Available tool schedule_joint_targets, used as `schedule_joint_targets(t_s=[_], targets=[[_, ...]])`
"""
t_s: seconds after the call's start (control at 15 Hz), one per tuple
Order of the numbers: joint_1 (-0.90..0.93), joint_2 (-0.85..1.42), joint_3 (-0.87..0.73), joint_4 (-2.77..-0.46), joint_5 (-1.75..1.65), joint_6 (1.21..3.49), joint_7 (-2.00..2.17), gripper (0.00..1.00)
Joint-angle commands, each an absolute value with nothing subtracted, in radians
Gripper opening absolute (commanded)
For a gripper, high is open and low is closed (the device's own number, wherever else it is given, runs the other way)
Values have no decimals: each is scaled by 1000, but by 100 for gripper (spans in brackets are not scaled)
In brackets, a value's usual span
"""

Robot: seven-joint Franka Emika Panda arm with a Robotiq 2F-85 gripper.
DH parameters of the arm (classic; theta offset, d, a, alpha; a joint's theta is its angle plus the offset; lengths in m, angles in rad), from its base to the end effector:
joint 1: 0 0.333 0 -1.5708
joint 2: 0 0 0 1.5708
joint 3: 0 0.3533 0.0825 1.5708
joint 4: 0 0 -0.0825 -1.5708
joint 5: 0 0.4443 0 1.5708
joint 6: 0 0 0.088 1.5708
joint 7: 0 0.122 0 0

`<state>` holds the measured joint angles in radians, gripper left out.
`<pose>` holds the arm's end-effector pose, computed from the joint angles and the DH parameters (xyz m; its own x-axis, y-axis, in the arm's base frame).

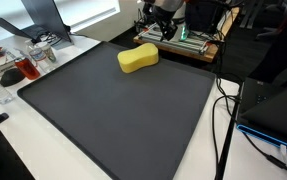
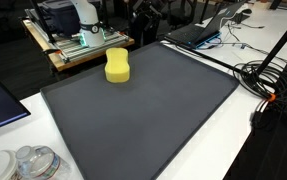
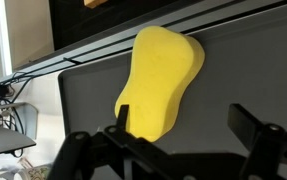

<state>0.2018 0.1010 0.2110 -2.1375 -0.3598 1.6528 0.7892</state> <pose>0.5000 0.1747 0.3216 0.9341 -0.2902 -0.2080 -0.1234 -0.8091 0.5746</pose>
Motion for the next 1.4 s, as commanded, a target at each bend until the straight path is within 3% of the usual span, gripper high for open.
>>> schedule_joint_targets(t_s=[0.0, 0.87, 1.33], targets=[[248, 122, 215, -2171, -408, 1651, 868, 100], [342, 286, 217, -2187, -424, 1618, 933, 100], [338, 340, 192, -2066, -417, 1587, 896, 100]])
